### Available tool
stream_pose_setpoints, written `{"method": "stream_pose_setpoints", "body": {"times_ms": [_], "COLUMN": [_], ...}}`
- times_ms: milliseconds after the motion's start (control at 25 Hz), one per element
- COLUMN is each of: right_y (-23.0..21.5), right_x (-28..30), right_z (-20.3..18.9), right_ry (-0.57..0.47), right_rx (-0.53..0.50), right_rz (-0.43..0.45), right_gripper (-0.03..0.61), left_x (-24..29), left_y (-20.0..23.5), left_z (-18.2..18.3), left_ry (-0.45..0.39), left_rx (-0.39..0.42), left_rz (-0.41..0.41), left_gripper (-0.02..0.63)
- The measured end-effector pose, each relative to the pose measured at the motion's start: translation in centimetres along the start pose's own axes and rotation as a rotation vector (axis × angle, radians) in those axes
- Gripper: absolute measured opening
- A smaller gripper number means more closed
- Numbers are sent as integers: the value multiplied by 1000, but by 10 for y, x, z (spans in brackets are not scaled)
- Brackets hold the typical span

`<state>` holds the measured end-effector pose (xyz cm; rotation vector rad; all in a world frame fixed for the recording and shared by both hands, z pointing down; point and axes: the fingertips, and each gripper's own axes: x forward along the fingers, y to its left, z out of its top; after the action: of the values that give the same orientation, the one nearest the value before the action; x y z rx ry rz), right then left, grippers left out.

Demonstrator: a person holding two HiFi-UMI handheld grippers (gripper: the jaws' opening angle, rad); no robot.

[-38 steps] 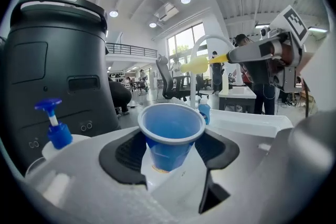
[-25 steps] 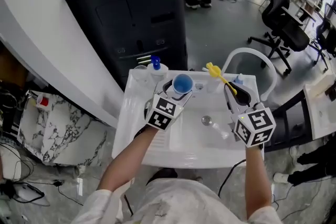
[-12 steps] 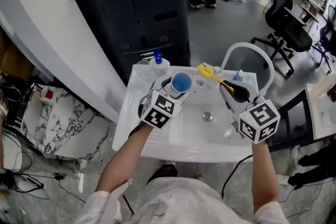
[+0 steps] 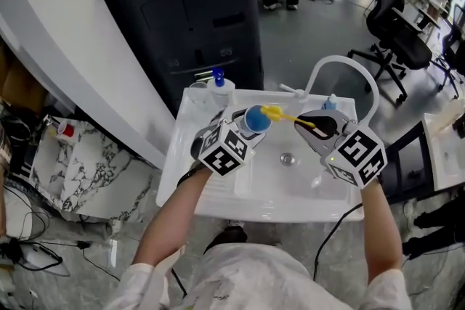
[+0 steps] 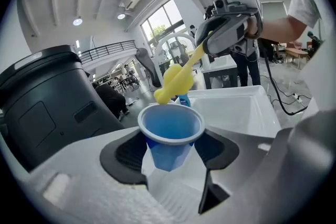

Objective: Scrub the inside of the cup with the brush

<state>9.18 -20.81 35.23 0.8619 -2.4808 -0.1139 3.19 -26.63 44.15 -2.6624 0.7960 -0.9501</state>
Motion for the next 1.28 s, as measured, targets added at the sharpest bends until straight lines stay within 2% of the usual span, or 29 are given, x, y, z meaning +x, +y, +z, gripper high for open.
{"method": "stream_pose_setpoints", "body": {"times_ms": [360, 680, 1000, 1280], "right_y": [22, 35, 51, 46], "right_x": [24, 45, 49, 51], "right_z": [-11, -29, -34, -33], "right_ry": [129, 299, 291, 261], "right_rx": [-100, -174, -135, -121], "right_rz": [132, 163, 204, 181], "right_gripper": [34, 34, 34, 35], "left_x": [4, -2, 3, 8], "left_y": [-28, -33, -34, -39], "left_z": [0, 7, -2, -4], "left_ry": [8, -12, 11, 15], "left_rx": [98, 152, 150, 160], "left_rz": [-141, -170, -146, -162], "left_gripper": [288, 288, 290, 290]}}
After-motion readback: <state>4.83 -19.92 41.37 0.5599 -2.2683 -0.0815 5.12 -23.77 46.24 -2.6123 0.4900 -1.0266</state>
